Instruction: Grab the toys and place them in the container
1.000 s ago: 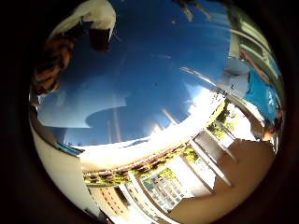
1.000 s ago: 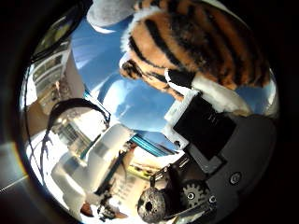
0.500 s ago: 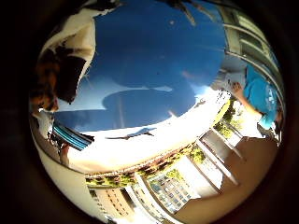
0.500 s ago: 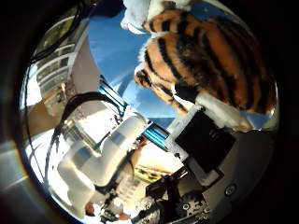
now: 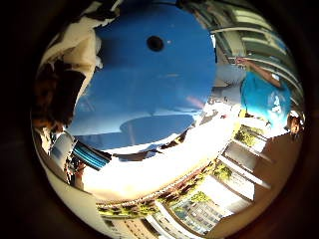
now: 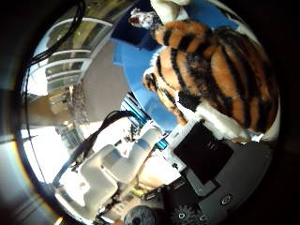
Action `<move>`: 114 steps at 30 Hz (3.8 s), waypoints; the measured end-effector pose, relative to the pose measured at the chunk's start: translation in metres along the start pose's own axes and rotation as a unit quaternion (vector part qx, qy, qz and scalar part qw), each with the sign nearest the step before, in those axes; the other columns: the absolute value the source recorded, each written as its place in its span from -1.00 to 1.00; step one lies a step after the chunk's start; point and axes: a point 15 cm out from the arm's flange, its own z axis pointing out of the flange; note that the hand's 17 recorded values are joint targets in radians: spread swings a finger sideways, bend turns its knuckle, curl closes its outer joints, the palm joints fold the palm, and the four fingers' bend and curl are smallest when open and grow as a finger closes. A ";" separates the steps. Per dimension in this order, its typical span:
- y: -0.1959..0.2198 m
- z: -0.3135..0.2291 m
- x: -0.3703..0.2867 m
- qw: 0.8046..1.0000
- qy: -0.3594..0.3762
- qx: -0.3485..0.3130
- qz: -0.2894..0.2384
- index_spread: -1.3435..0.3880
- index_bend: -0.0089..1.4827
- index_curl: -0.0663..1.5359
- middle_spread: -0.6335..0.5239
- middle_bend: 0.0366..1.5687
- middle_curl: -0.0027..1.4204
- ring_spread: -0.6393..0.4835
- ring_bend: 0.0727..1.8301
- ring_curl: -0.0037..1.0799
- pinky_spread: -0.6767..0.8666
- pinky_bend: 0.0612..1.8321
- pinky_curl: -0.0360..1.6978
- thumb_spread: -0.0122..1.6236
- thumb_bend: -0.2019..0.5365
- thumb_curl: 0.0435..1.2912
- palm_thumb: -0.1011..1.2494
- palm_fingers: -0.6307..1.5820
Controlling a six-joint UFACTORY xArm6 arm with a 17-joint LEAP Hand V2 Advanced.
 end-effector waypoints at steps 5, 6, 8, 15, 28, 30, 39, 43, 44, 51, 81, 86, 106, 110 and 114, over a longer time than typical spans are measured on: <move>-0.057 -0.035 -0.032 0.995 -0.030 0.093 -0.003 -0.89 -0.41 0.60 -0.31 0.68 0.57 -0.05 0.72 0.56 0.13 0.57 0.31 0.31 -0.49 0.32 0.62 0.25; -0.072 -0.041 -0.039 0.994 -0.027 0.108 -0.003 -0.89 -0.41 0.61 -0.31 0.68 0.58 -0.05 0.72 0.56 0.13 0.58 0.31 0.31 -0.48 0.33 0.62 0.25; -0.097 -0.046 -0.051 0.992 -0.022 0.126 -0.004 -0.89 -0.42 0.66 -0.30 0.68 0.58 -0.05 0.73 0.55 0.12 0.58 0.31 0.30 -0.48 0.34 0.62 0.24; -0.187 -0.040 -0.070 0.986 -0.017 0.165 0.009 -0.88 -0.45 0.80 -0.29 0.69 0.59 -0.05 0.75 0.53 0.10 0.61 0.29 0.30 -0.49 0.40 0.61 0.24; -0.327 0.035 -0.089 0.973 -0.017 0.218 0.070 -0.83 -0.43 0.93 -0.25 0.62 0.52 0.02 0.68 0.42 0.10 0.52 0.24 0.32 -0.55 0.33 0.37 0.23; -0.339 0.050 -0.085 0.972 -0.016 0.223 0.078 -0.81 -0.42 0.90 -0.22 0.54 0.45 0.10 0.59 0.34 0.14 0.46 0.19 0.33 -0.54 0.27 0.35 0.27; -0.331 0.095 -0.070 0.979 -0.026 0.177 0.098 -0.62 -0.71 0.68 -0.12 0.09 0.16 0.39 0.33 0.11 0.28 0.25 0.08 0.33 -0.54 0.09 0.31 0.02; -0.313 0.105 -0.059 0.983 -0.033 0.147 0.108 -0.48 -0.83 0.55 -0.05 -0.26 -0.01 0.47 0.15 0.03 0.37 0.16 0.04 0.33 -0.58 0.02 0.24 -0.42; -0.308 0.105 -0.057 0.983 -0.034 0.141 0.110 -0.42 -0.84 0.49 -0.02 -0.34 -0.07 0.51 0.06 -0.04 0.39 0.13 0.01 0.32 -0.58 -0.01 0.22 -0.49; -0.267 0.091 -0.048 0.987 -0.046 0.098 0.115 -0.07 -0.91 0.04 0.21 -0.69 -0.34 0.63 -0.33 -0.38 0.49 -0.07 -0.20 0.33 -0.57 -0.20 0.09 -0.57; -0.040 0.109 -0.006 0.966 -0.108 -0.035 0.234 0.48 -0.79 -0.56 0.40 -0.81 -0.51 0.69 -0.51 -0.43 0.53 -0.26 -0.47 0.38 -0.55 -0.49 -0.08 -0.38; -0.048 0.147 -0.009 0.961 -0.107 -0.044 0.251 0.51 -0.79 -0.58 0.40 -0.81 -0.52 0.70 -0.50 -0.43 0.53 -0.23 -0.49 0.37 -0.55 -0.50 -0.10 -0.37; -0.047 0.228 -0.013 0.950 -0.054 -0.171 0.257 0.43 -0.78 -0.65 0.08 -0.18 -0.27 0.53 -0.03 -0.26 0.49 -0.10 -0.55 0.35 -0.43 -0.45 0.08 0.56; -0.047 0.222 -0.013 0.950 -0.056 -0.176 0.253 0.28 -0.74 -0.64 -0.03 0.09 -0.07 0.35 0.28 0.01 0.45 0.03 -0.42 0.32 -0.45 -0.38 0.23 0.56; -0.054 0.211 -0.006 0.952 -0.055 -0.156 0.257 0.10 -0.58 -0.64 -0.13 0.29 0.11 0.20 0.40 0.15 0.38 0.17 -0.30 0.28 -0.34 -0.25 0.49 0.54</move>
